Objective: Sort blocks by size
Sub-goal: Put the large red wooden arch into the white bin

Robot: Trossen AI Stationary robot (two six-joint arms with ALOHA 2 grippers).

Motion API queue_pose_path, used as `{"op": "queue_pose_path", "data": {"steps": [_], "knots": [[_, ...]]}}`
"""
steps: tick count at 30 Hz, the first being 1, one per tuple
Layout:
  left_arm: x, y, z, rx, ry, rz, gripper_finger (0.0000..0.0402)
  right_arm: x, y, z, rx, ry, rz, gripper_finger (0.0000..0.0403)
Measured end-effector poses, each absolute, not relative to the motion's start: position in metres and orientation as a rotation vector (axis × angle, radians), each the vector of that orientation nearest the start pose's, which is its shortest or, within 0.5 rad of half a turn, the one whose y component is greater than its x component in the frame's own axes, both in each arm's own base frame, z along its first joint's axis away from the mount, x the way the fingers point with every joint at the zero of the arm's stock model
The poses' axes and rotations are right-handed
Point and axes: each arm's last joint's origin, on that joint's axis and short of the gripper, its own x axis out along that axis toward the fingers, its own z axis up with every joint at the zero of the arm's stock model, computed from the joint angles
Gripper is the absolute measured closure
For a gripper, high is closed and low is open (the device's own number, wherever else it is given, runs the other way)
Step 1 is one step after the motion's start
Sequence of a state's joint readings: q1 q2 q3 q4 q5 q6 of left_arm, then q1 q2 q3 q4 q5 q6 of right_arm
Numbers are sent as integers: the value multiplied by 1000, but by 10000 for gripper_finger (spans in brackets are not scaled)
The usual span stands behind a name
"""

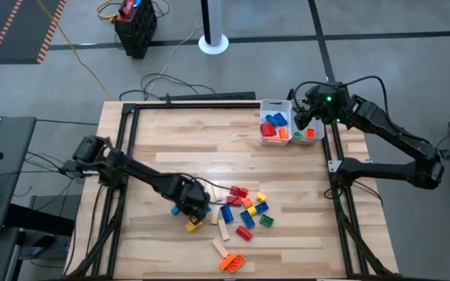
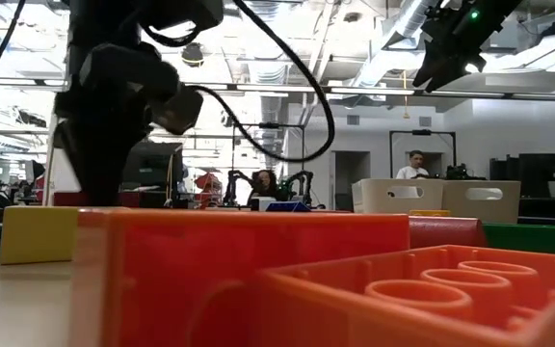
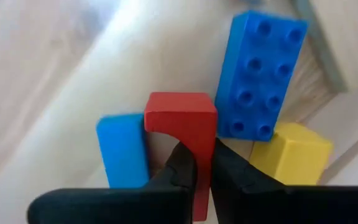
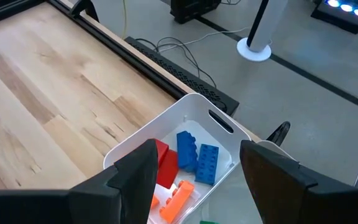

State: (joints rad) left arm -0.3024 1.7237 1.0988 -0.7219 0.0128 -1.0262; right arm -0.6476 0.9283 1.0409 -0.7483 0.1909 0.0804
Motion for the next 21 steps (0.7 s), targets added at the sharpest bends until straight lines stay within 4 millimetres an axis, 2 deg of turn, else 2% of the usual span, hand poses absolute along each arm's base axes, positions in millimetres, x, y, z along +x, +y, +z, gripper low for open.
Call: {"op": "queue_pose_path", "data": {"steps": [4,10,15,18,21], "knots": [[304,-71,188,-653,1273,423,384,138,-111,344,237,602,-836,147],[313,-24,202,-616,1173,386,384,145,-108,342,278,601,-814,147],[326,23,202,-632,1061,340,384,159,-101,336,313,621,-762,147],[334,49,198,-633,1049,338,384,167,-96,333,343,627,-737,147],[347,71,203,-595,1015,315,384,173,-91,332,365,627,-719,147]]}}
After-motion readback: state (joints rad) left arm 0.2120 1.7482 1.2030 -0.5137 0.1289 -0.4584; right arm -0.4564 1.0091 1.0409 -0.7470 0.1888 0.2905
